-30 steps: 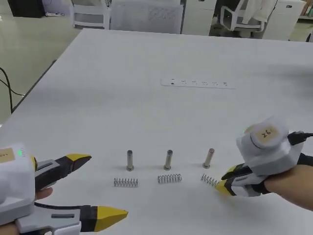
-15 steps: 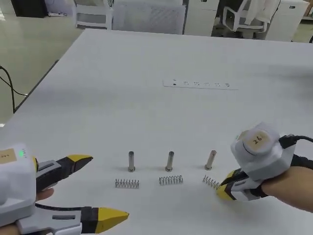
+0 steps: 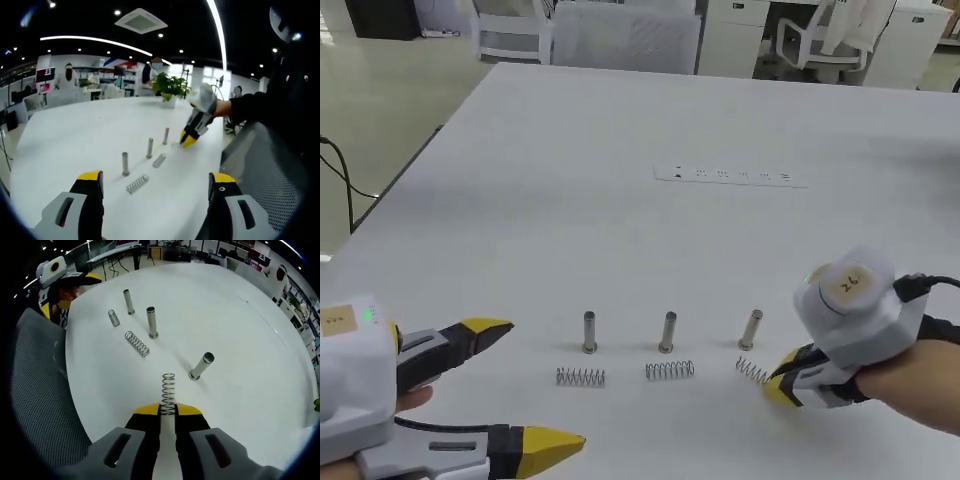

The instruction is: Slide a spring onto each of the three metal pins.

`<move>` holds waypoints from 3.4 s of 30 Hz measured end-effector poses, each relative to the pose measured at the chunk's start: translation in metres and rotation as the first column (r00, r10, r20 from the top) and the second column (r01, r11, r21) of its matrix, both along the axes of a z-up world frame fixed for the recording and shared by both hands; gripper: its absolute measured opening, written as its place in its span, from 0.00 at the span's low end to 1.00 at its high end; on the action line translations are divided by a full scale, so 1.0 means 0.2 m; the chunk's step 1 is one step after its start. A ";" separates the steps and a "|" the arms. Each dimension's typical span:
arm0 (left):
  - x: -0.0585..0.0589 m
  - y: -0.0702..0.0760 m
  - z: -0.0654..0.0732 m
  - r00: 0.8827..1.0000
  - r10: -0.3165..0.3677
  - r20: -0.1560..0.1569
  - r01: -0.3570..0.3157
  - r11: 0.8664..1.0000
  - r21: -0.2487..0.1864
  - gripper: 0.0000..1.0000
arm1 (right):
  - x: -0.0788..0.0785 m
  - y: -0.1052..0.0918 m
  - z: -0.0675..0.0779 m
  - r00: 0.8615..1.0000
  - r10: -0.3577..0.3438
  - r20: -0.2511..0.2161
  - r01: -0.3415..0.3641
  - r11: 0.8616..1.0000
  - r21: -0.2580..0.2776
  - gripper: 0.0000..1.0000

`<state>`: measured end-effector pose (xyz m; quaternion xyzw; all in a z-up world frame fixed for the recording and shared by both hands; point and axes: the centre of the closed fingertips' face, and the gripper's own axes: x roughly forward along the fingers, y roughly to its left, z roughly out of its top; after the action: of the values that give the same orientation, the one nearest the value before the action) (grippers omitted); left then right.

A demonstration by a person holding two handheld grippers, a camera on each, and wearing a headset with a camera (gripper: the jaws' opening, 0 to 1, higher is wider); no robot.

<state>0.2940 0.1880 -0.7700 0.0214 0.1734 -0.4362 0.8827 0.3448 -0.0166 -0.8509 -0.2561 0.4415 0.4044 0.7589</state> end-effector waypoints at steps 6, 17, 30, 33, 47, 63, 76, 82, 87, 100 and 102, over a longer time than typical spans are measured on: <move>-0.01 -0.02 0.00 1.000 -0.011 0.003 0.011 1.000 0.001 0.82 | -0.02 0.04 0.07 1.000 0.027 0.012 -0.027 0.999 0.016 0.07; 0.00 -0.09 0.02 0.998 -0.055 0.013 0.055 0.998 0.011 0.80 | -0.07 0.18 0.19 0.991 0.130 0.015 -0.131 0.989 0.071 0.07; 0.00 -0.21 0.02 0.987 -0.155 0.033 0.154 0.987 0.037 0.69 | -0.12 0.32 0.26 0.966 0.256 0.022 -0.257 0.964 0.072 0.07; 0.00 -0.25 0.02 0.982 -0.184 0.038 0.182 0.982 0.045 0.63 | -0.13 0.35 0.26 0.959 0.283 0.021 -0.284 0.956 0.076 0.07; -0.01 -0.34 0.01 0.965 -0.262 0.027 0.261 0.965 0.034 0.48 | -0.19 0.45 0.30 0.925 0.380 0.026 -0.381 0.922 0.073 0.07; -0.01 -0.36 0.03 0.952 -0.302 0.047 0.300 0.953 0.036 0.29 | -0.26 0.55 0.35 0.873 0.487 0.035 -0.488 0.870 0.061 0.07; -0.04 -0.41 0.04 0.936 -0.346 0.066 0.344 0.938 0.043 0.17 | -0.32 0.57 0.37 0.825 0.563 0.044 -0.564 0.825 0.039 0.07; -0.05 -0.41 0.03 0.930 -0.361 0.067 0.358 0.932 0.053 0.10 | -0.33 0.57 0.36 0.818 0.575 0.036 -0.576 0.817 0.033 0.07; -0.06 -0.42 0.03 0.926 -0.371 0.073 0.367 0.928 0.056 0.06 | -0.34 0.56 0.36 0.812 0.583 0.030 -0.584 0.811 0.031 0.07; -0.08 -0.43 0.03 0.919 -0.391 0.055 0.390 0.920 0.040 0.02 | -0.34 0.55 0.35 0.806 0.591 0.030 -0.591 0.806 0.025 0.08; -0.08 -0.43 0.03 0.918 -0.392 0.055 0.390 0.920 0.040 0.02 | -0.34 0.55 0.35 0.807 0.589 0.030 -0.590 0.807 0.026 0.08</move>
<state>0.2776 0.1027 -0.7644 0.0815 0.1444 -0.6003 0.7824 0.2764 0.0943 -0.7800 -0.3715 0.3254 0.6246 0.6049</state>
